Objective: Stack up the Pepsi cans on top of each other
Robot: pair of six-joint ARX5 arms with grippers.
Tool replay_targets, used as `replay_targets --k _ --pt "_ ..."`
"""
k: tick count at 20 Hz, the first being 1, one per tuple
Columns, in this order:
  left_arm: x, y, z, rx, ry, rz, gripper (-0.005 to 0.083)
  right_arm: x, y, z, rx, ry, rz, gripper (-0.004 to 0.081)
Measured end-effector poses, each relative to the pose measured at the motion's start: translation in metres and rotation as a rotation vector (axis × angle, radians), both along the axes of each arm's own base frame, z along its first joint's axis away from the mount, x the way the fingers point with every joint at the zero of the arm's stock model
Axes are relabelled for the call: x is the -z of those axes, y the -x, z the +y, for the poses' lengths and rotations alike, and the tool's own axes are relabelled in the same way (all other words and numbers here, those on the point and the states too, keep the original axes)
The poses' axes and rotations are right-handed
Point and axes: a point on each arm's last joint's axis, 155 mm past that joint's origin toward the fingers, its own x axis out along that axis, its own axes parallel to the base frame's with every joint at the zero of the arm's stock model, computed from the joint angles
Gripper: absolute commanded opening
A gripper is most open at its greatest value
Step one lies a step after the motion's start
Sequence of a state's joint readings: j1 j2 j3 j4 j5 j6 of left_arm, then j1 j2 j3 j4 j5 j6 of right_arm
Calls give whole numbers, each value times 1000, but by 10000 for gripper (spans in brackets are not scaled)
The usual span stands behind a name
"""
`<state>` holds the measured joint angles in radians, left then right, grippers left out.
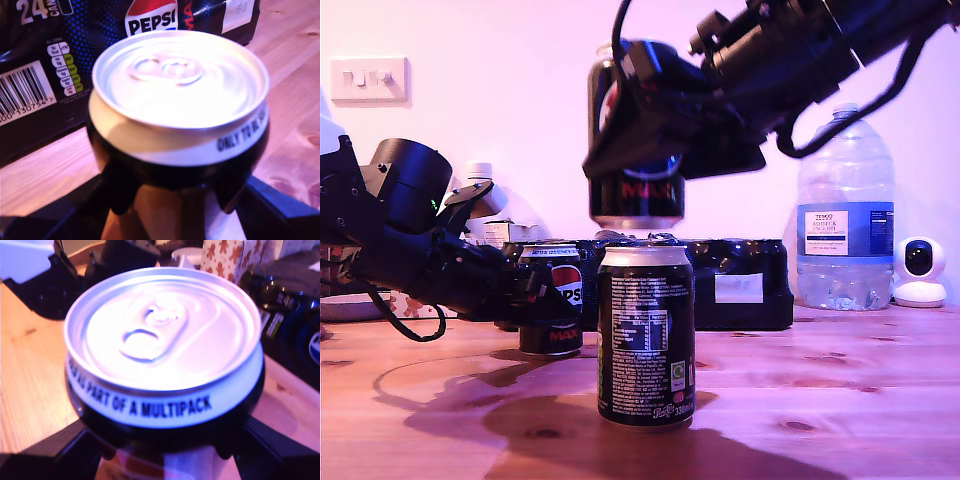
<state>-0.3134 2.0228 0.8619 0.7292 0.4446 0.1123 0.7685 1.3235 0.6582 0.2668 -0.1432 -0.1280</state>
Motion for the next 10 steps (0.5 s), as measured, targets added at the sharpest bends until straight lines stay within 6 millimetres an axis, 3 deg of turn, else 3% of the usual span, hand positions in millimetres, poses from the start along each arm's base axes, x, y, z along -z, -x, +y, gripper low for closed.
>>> replay_targets --k 10 --pt "0 0 0 0 0 0 389 11 2 -5 24 -15 4 334"
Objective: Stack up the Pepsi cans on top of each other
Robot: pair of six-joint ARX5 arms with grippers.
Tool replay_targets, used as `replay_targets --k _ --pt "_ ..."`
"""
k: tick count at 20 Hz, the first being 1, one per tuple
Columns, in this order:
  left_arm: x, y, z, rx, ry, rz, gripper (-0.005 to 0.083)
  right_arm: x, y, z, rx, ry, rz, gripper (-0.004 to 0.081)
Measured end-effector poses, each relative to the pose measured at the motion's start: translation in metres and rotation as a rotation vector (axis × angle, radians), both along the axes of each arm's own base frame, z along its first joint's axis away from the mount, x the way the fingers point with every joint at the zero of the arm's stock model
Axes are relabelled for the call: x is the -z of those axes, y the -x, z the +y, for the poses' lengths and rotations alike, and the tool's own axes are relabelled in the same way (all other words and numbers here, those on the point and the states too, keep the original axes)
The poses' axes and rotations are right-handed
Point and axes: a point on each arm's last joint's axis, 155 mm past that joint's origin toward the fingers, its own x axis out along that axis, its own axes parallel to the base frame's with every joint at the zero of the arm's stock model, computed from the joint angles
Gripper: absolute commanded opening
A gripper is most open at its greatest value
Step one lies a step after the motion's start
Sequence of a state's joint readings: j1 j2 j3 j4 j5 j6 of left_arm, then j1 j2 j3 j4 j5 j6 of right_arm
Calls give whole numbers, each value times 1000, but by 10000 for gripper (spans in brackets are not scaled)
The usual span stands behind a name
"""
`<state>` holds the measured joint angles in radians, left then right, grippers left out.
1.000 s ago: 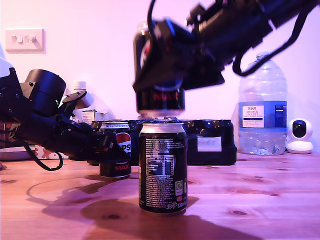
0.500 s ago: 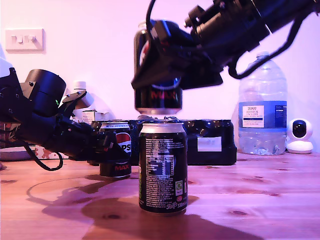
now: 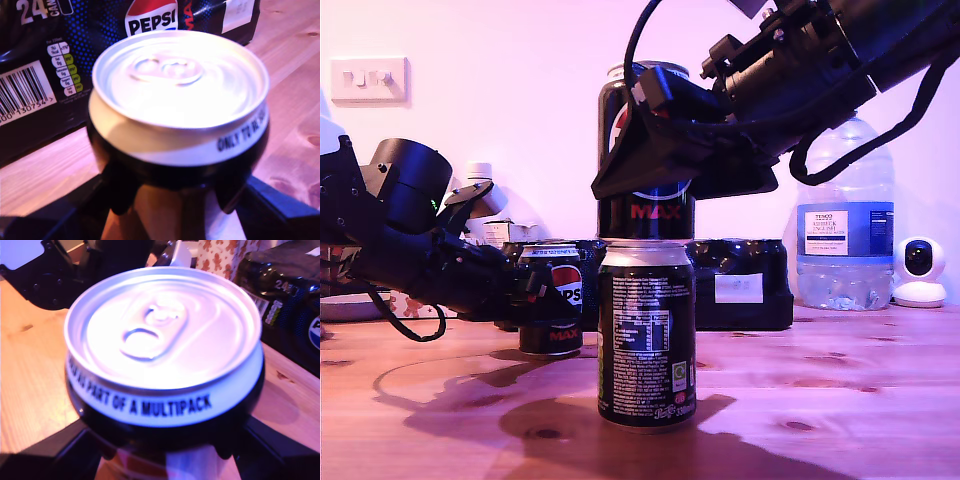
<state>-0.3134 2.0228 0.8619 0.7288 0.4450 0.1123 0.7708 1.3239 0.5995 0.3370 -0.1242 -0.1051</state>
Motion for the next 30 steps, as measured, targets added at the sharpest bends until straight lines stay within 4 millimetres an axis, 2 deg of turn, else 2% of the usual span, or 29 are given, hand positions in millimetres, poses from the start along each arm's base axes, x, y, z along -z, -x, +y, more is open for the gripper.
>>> replay_targets --k 12,14,16,25,28,30 --pt "0 0 0 0 0 0 389 2 0 0 0 2 1 339" --pt "0 0 0 0 0 0 389 2 0 0 8 -9 15 444" --pt "0 0 0 0 0 0 389 2 0 0 15 -18 27 507" --pt "0 0 0 0 0 0 389 3 0 1 20 15 75 531" --pt "0 0 0 0 0 0 389 3 0 0 20 18 79 585" --pt "0 0 0 0 0 0 389 3 0 0 20 18 79 589"
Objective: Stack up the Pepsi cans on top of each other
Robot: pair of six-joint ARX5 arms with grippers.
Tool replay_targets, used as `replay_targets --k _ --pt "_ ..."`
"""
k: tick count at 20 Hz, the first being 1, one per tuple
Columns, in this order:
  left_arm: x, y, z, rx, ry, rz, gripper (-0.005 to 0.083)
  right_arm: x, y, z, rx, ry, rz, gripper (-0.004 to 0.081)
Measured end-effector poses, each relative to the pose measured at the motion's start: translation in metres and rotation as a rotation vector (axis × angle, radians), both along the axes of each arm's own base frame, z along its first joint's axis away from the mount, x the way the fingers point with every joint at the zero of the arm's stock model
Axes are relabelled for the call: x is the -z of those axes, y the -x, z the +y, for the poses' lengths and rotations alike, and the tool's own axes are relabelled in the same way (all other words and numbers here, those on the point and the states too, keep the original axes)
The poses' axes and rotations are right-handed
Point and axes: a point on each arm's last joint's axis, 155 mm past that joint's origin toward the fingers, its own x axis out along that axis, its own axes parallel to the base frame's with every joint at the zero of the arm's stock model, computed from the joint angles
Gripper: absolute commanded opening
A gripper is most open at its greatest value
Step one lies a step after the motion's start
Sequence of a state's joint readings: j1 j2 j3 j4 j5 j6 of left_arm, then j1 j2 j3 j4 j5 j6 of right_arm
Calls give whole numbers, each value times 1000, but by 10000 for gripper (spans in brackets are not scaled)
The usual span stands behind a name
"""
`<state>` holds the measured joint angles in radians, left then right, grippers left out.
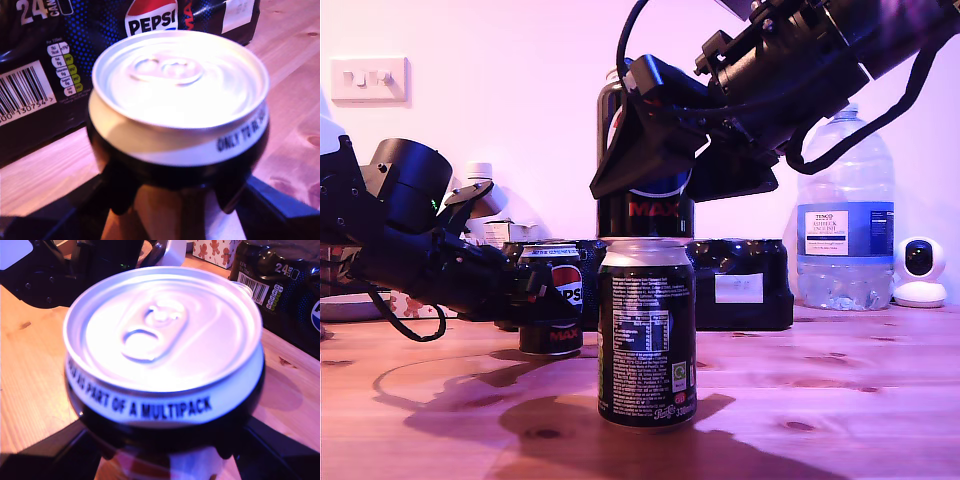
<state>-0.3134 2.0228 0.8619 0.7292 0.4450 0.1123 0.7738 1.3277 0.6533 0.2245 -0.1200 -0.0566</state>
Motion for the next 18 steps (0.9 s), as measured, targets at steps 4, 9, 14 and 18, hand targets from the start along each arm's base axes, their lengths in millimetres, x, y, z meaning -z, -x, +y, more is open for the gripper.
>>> replay_targets --k 4,9,14,18 --pt "0 0 0 0 0 0 389 0 0 0 0 0 1 643" --pt "0 0 0 0 0 0 389 0 0 0 0 0 1 642" --pt "0 0 0 0 0 0 389 0 2 1 -4 1 1 643" --pt "0 0 0 0 0 0 389 -1 6 2 -10 5 3 642"
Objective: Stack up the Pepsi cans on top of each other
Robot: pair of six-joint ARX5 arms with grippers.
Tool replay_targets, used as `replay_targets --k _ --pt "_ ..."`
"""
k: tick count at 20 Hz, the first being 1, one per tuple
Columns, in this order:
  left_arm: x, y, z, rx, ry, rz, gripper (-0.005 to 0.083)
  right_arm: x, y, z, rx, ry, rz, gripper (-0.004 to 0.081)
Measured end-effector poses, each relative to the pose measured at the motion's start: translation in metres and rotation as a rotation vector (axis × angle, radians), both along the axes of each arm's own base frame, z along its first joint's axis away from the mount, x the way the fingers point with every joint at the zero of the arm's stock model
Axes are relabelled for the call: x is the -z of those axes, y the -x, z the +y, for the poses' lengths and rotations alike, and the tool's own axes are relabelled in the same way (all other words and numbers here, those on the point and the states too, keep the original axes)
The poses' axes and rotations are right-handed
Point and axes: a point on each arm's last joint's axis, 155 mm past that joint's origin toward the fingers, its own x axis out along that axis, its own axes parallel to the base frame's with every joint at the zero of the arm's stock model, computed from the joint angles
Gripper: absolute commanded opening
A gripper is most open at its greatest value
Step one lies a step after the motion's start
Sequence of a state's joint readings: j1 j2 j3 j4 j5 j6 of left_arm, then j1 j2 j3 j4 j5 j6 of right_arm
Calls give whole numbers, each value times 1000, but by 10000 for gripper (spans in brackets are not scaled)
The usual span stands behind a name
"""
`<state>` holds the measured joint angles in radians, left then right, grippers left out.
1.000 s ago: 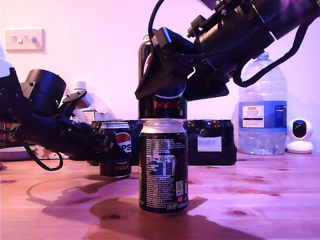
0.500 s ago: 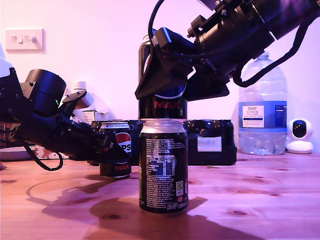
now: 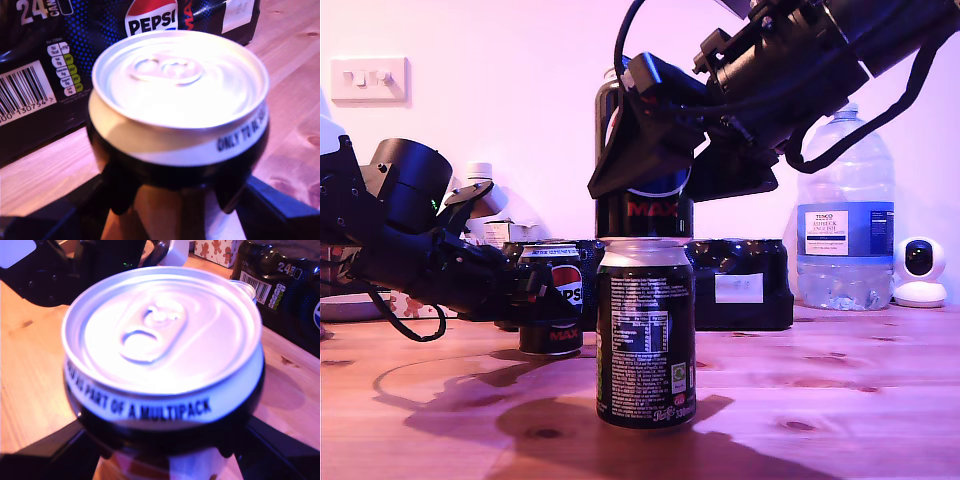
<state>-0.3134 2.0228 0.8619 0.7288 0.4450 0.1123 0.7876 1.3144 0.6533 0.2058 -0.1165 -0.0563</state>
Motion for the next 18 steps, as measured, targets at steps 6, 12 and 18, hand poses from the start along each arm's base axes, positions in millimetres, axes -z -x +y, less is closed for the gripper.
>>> replay_targets --k 6,12,18 --pt "0 0 0 0 0 0 389 1 3 -2 -2 12 8 642" --pt "0 0 0 0 0 0 389 2 6 -5 -6 24 14 642" --pt "0 0 0 0 0 0 389 3 7 -5 -8 29 20 756"
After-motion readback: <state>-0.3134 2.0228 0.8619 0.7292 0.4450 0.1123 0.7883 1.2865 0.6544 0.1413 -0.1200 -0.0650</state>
